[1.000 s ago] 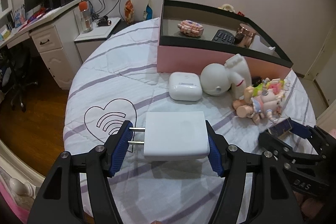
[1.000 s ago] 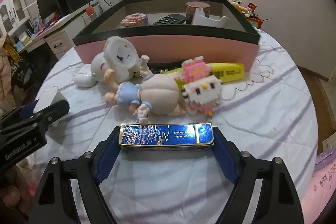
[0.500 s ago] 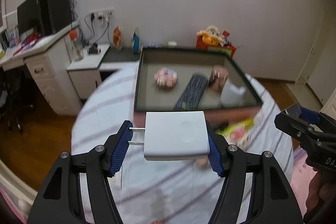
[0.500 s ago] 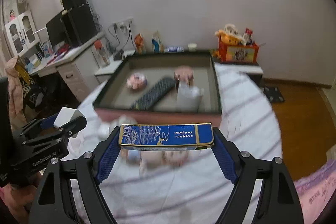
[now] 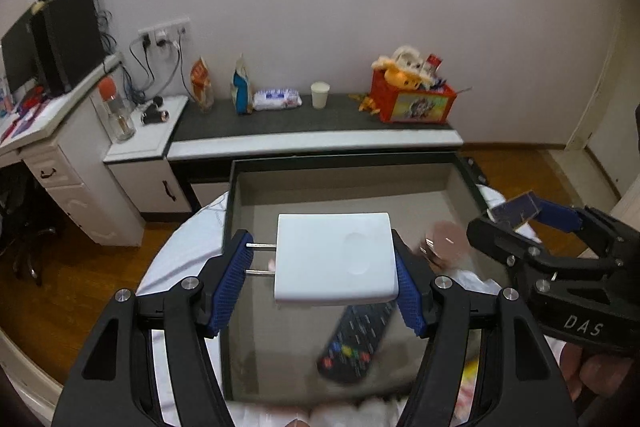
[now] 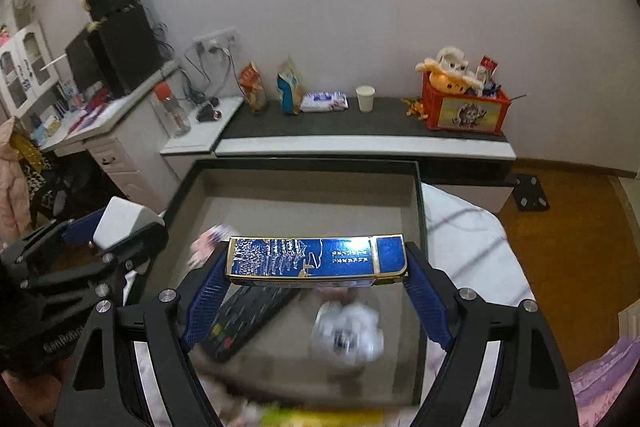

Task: Organize rigid objects
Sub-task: 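Carry charger and blue box over the tray and release both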

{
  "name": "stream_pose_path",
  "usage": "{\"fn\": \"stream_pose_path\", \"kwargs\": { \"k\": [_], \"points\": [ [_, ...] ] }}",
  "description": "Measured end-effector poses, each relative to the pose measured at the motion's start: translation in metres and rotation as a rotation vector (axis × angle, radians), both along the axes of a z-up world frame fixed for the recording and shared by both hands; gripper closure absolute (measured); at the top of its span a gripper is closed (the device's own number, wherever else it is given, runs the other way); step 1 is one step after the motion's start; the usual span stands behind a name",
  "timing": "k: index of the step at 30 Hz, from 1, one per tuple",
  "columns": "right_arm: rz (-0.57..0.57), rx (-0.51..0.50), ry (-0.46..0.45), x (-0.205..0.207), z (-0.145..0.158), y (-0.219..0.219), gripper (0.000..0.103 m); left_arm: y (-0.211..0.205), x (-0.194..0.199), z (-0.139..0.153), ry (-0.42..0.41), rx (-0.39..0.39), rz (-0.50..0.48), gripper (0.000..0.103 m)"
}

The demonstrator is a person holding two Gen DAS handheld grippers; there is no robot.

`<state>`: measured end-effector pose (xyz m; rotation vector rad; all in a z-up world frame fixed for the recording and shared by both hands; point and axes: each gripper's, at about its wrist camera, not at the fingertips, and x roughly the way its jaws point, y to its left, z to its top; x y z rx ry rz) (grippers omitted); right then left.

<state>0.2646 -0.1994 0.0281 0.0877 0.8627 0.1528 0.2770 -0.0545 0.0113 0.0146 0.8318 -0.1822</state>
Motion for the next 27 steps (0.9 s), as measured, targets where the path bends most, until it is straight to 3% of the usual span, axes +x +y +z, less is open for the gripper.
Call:
{"fn": "stream_pose_path", "kwargs": {
  "k": [7, 18, 23, 25, 27],
  "points": [
    [-0.023, -0.011, 0.109, 0.075, -0.041, -0.008, 0.02, -0.009, 0.064, -0.032, 0.081, 0.002, 0.008, 0.036],
    [-0.006, -0.041, 0.174, 0.102, -0.069, -0.008, 0.02, -0.015, 0.088, -0.059, 0.139, 0.033, 0.014, 0.035],
    [-0.008, -0.078, 0.169, 0.102, -0.07, -0.004, 0.018, -0.013, 0.086, -0.058, 0.132, 0.059, 0.038, 0.02],
    [-0.017, -0.094, 0.162, 0.1, -0.067, -0.005, 0.015, -0.009, 0.085, -0.055, 0.126, 0.065, 0.055, 0.006],
    [-0.022, -0.091, 0.159, 0.098, -0.063, -0.006, 0.012, -0.004, 0.082, -0.051, 0.116, 0.054, 0.063, 0.0]
  ]
}}
